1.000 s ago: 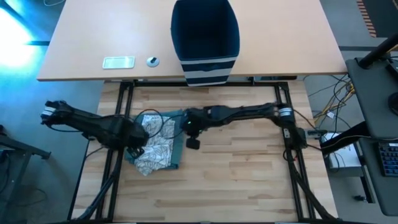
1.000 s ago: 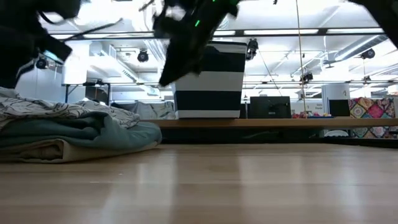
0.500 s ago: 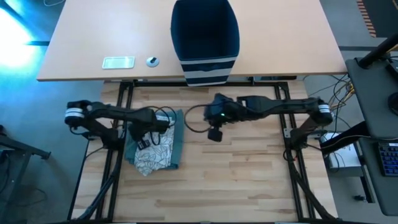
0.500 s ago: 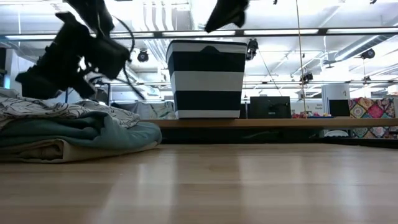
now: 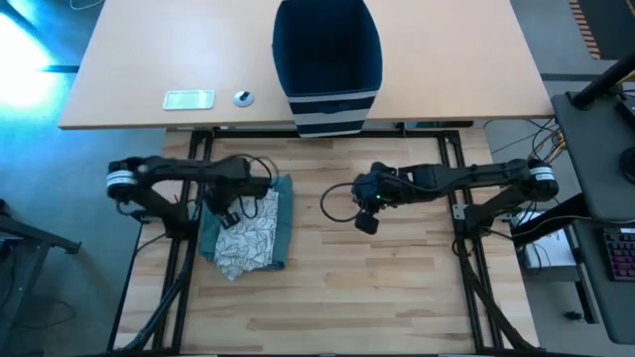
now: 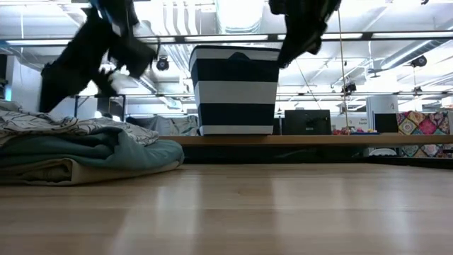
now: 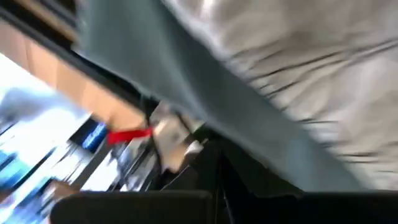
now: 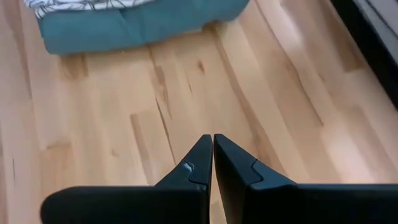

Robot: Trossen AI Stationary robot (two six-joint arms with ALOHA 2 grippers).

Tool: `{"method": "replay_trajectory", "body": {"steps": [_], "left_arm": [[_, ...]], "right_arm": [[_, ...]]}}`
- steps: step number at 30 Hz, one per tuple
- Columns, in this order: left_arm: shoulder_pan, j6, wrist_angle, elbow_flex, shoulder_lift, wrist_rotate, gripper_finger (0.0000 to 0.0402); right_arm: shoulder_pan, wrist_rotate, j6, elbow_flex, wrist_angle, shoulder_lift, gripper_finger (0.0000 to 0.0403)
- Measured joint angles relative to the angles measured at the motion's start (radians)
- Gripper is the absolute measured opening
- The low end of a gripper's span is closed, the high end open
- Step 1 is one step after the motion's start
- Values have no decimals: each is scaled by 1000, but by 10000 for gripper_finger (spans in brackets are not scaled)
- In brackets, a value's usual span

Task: Fold Laundry from Bin
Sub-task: Fold the white shirt

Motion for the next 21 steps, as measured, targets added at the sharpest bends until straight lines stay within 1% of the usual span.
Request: {"method": "replay_trajectory", "body": {"steps": [3,5,7,10,13,16,18,21], "left_arm": [[-15,-114,41,67,-112,2,0],[-14,-206,94,66,-191,10,0],[-14,-317,129,28,-248,11,0],[-14,-442,161,-73,-299,16,0],[-14,-499,270,-184,-311,59,0],[-11,-535,382,-269,-303,67,0],[8,-555,373,-293,-276,42,0],[45,-577,313,-255,-236,-14,0]], "right_arm": [[0,0,34,-30,28,-25,12],[0,0,40,-42,43,-33,12],[0,0,42,-43,59,-31,12],[0,0,42,-44,85,-30,12],[0,0,41,-44,101,-30,12],[0,0,40,-44,104,-30,12],[0,0,42,-44,104,-30,12],[0,-1,49,-44,104,-30,12]]}}
